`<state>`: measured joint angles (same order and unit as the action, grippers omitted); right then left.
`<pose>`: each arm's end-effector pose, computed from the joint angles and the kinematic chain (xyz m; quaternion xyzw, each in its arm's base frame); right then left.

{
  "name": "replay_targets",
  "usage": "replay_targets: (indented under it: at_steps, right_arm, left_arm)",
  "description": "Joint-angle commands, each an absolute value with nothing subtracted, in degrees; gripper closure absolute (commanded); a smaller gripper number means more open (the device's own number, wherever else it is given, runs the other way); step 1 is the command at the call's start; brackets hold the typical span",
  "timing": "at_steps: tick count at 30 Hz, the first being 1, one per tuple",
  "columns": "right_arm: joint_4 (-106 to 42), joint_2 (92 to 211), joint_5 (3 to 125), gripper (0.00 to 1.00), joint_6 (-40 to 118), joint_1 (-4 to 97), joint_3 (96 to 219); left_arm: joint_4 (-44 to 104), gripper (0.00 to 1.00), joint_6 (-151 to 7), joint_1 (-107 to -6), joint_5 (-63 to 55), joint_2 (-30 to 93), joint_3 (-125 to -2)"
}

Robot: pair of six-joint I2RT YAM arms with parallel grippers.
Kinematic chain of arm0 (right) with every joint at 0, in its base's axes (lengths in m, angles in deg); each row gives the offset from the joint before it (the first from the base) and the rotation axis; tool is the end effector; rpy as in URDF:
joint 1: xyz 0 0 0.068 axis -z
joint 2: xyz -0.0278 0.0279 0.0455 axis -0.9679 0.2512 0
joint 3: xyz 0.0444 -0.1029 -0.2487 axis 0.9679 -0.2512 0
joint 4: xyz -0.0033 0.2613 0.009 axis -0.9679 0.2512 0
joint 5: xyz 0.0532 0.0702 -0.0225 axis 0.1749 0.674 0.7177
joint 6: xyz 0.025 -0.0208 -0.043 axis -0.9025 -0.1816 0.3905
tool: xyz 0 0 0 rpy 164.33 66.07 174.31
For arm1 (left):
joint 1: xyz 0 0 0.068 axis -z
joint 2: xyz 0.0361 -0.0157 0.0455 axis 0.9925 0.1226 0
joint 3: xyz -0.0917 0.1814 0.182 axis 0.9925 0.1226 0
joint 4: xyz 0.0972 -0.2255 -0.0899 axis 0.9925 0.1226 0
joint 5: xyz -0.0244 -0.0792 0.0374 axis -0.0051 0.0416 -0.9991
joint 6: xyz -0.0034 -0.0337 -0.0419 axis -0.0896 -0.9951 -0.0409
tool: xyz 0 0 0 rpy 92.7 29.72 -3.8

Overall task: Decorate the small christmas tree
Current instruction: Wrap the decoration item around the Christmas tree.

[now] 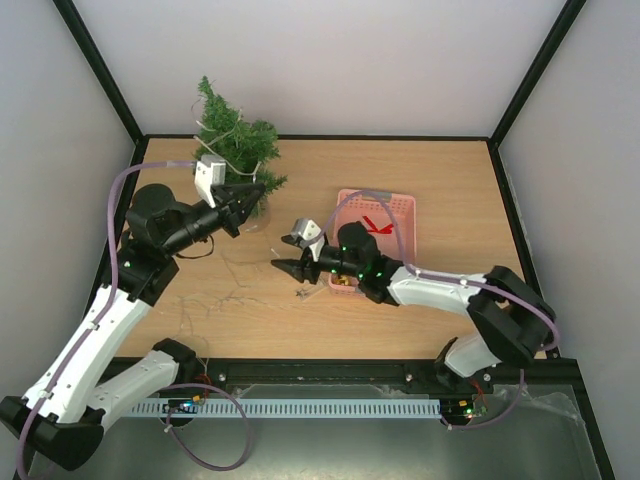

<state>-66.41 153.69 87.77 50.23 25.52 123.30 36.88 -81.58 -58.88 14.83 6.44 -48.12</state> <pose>0.1878 0.2526 0.2411 -0.4928 0.5631 0.4341 0.5016 0.1685 -0.0929 0.4099 0.1876 0.6680 -0.4174 0.5869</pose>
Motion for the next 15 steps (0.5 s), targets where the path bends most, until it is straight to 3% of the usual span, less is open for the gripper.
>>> replay_targets:
  at_steps: [1, 10, 15]
  right_arm:
    - [-79.8, 158.3, 84.6, 0.40, 47.2, 23.0, 122.5]
    - [-88.1, 164.1, 76.7, 0.55, 45.1, 22.2, 122.7]
    - [-89.3, 166.4, 78.9, 0.53, 43.3, 22.3, 123.8]
  left_arm:
    - [32.8, 0.98, -86.9, -59.1, 16.8, 5.9, -49.8]
    - [35.5, 0.98, -86.4, -59.4, 15.7, 5.7, -52.3]
    - [34.5, 0.98, -88.2, -59.7, 15.3, 5.1, -52.3]
